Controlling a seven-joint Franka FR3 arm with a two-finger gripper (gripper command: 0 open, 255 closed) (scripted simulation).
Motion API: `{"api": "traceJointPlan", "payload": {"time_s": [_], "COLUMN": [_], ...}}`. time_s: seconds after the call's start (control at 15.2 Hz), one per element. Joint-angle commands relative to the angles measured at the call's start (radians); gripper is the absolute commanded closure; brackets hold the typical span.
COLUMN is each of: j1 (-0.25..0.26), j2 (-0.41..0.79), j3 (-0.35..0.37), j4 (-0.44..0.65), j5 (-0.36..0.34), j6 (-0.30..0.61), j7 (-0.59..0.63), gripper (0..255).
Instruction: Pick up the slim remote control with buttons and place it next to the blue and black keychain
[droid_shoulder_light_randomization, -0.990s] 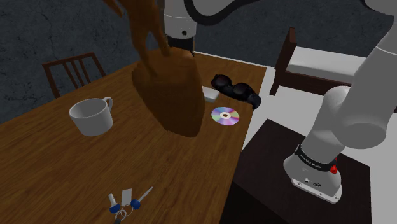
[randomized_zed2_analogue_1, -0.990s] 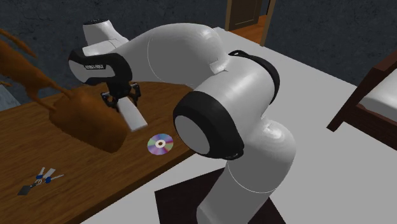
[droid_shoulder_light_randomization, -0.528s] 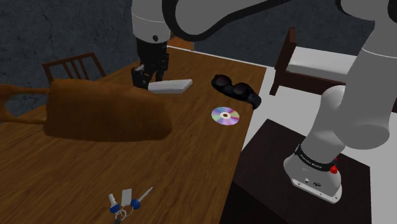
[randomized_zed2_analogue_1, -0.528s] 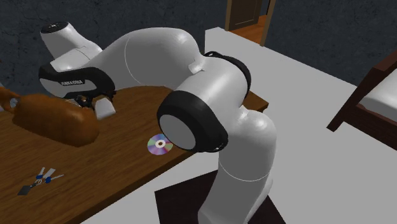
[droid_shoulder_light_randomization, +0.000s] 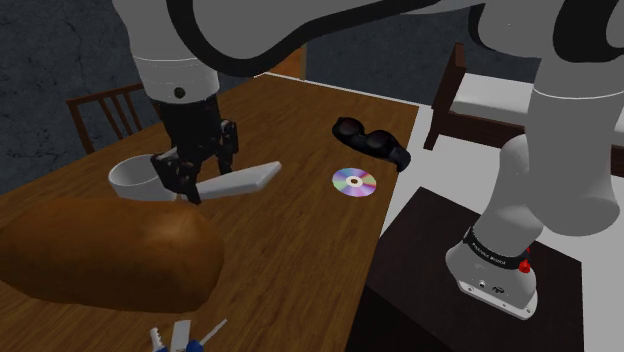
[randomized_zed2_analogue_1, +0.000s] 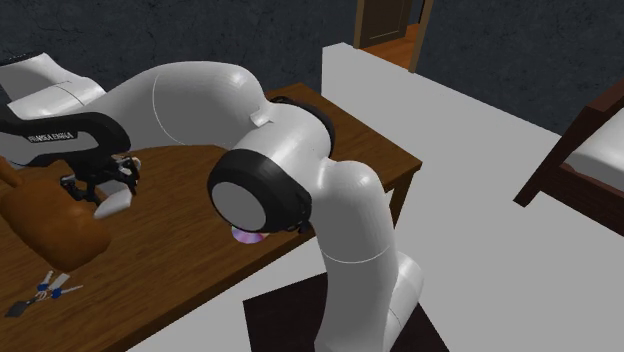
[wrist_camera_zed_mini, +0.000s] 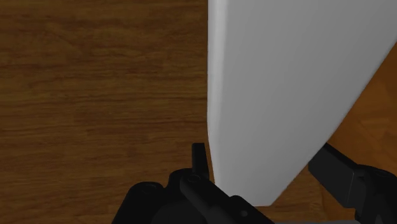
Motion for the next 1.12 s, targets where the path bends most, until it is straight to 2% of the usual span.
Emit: {"api": "traceJointPlan", "payload": {"time_s": [0.0,0.79,1.06], "j1": [0.018,0.024,0.031], "j2": [0.035,0.060,0.060], "j3": [0.006,-0.012,-0.019], "j4": [0.009,-0.115,-0.117], "j5": [-0.006,-0.014,-0.011], "j6": [0.013,0.163,0.165], "j7": [0.019,0.023,0.021], "gripper": [255,255,255]}}
